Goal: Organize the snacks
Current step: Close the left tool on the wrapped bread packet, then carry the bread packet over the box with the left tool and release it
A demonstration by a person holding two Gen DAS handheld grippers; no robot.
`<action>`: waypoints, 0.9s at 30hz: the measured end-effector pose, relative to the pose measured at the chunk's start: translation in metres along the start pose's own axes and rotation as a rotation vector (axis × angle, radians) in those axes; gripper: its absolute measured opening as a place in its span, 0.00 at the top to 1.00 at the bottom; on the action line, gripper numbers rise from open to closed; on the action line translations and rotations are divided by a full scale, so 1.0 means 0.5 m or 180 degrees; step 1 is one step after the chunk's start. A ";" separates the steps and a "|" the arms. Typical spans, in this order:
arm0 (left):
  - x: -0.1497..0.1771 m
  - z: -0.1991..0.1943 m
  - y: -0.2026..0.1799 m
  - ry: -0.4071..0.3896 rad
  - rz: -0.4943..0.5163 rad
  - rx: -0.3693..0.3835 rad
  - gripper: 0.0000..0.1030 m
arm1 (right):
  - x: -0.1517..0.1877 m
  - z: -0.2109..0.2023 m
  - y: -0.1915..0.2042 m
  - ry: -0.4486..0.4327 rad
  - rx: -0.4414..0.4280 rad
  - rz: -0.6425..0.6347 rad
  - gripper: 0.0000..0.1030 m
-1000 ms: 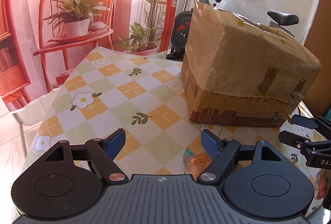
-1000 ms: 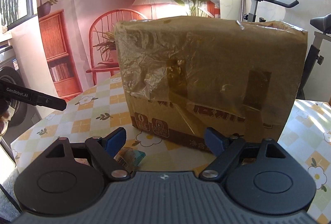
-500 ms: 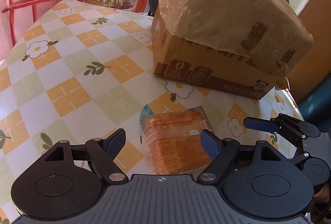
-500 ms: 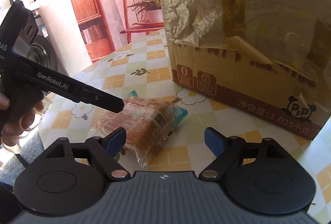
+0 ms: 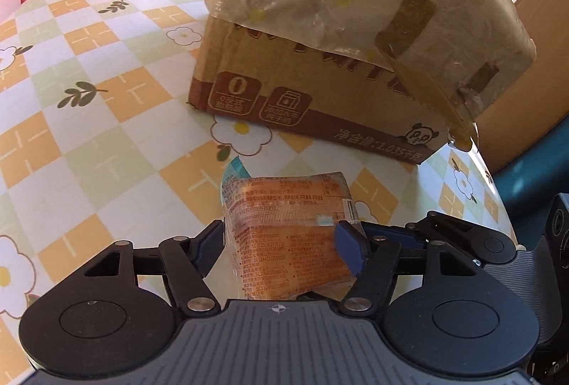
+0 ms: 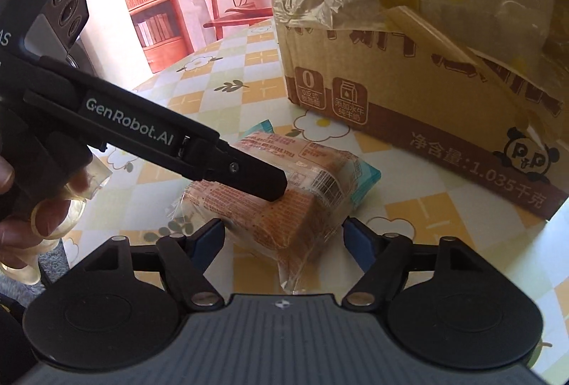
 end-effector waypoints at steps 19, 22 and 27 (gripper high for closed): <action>-0.013 -0.018 -0.097 -0.0156 0.0355 0.0029 0.40 | 0.022 -0.053 -0.025 -0.0296 0.0116 0.0193 0.53; -0.017 -0.039 -0.104 -0.0237 0.0402 0.0051 0.40 | 0.016 -0.066 -0.024 -0.0360 0.0136 0.0174 0.53; -0.034 -0.084 -0.127 -0.0444 0.0457 0.0082 0.40 | -0.005 -0.102 -0.020 -0.0524 0.0188 0.0094 0.53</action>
Point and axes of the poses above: each gripper's, at about its wrist camera, not at the fingertips, and z roughly the way its jaws point, y to its left, x to its underside, the point moved 1 cm from there along z, roughly the way its jaws point, and after that the axes turned 6 degrees about y, right-handed, at the moved point
